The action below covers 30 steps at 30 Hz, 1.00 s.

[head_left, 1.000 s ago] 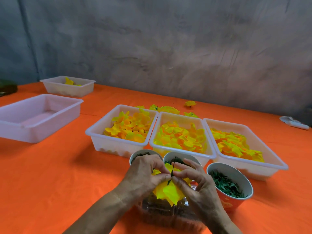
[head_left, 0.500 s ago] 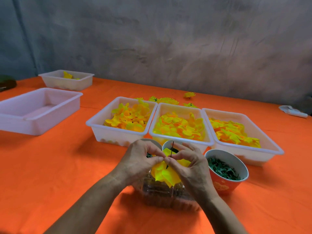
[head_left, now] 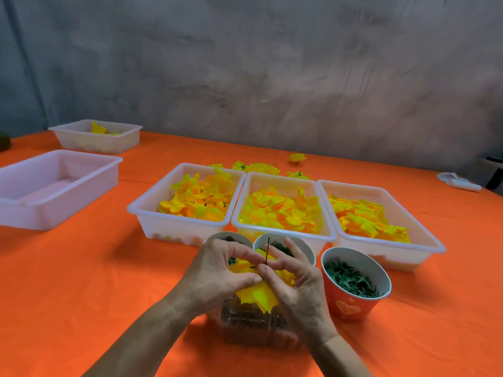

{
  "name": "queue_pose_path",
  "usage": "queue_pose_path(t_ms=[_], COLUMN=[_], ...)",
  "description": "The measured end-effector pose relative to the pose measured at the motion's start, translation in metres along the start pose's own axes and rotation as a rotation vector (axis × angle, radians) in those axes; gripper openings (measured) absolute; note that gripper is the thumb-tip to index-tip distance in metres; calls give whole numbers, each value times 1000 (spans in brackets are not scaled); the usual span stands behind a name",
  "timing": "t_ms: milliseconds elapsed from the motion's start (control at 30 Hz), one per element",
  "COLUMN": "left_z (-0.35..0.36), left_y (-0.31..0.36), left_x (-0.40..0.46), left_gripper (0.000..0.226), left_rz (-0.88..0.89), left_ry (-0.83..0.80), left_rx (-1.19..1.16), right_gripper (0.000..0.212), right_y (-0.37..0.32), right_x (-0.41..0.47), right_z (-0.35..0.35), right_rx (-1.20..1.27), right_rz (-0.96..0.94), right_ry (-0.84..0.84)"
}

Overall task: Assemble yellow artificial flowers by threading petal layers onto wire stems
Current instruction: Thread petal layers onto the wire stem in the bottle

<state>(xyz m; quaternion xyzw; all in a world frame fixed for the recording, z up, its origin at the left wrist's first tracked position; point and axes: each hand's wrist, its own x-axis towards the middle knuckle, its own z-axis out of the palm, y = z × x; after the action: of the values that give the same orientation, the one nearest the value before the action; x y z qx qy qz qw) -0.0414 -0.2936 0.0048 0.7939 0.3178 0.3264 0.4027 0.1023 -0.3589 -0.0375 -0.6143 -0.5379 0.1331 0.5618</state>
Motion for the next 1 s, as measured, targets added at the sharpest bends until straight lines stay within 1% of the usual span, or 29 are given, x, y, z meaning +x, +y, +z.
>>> queue_pose_path(t_ms=[100,167,233,367,433,600,700,800,867,1000], left_z=[2,4,8,13,14,16,18,21,21,22], left_y=[-2,-3,-6,-11,-13,-19,-23,-26,-28,-28], left_x=[0,3,6,9,8,8,7,6,8,7], left_gripper=[18,16,14,12,11,10,9,8,5,8], left_rz=[-2,34,88,234,290,350,345,334,322,282], left_ry=[50,88,118,143,154,182,201,213,208,205], left_rx=[9,38,82,321,395,309,213,149,125,103], right_gripper=[14,19,24,18,16,16,21,28,26,17], right_y=[-4,-6,-7,-6,-4,3,6,7,7,5], right_x=[3,2,1,2,2,0,-2,-3,-2,-1], right_z=[-10,-17,-21,-19,-18,-15,-12,-11,-12,-13], right_rx=[-8,10,26,94,95,101,71,93,75,42], right_rz=[39,57,68,87,80,58,26,12,0,3], right_ry=[-78,-159,-194,-115,-102,-85,-57,-43,-52,-66])
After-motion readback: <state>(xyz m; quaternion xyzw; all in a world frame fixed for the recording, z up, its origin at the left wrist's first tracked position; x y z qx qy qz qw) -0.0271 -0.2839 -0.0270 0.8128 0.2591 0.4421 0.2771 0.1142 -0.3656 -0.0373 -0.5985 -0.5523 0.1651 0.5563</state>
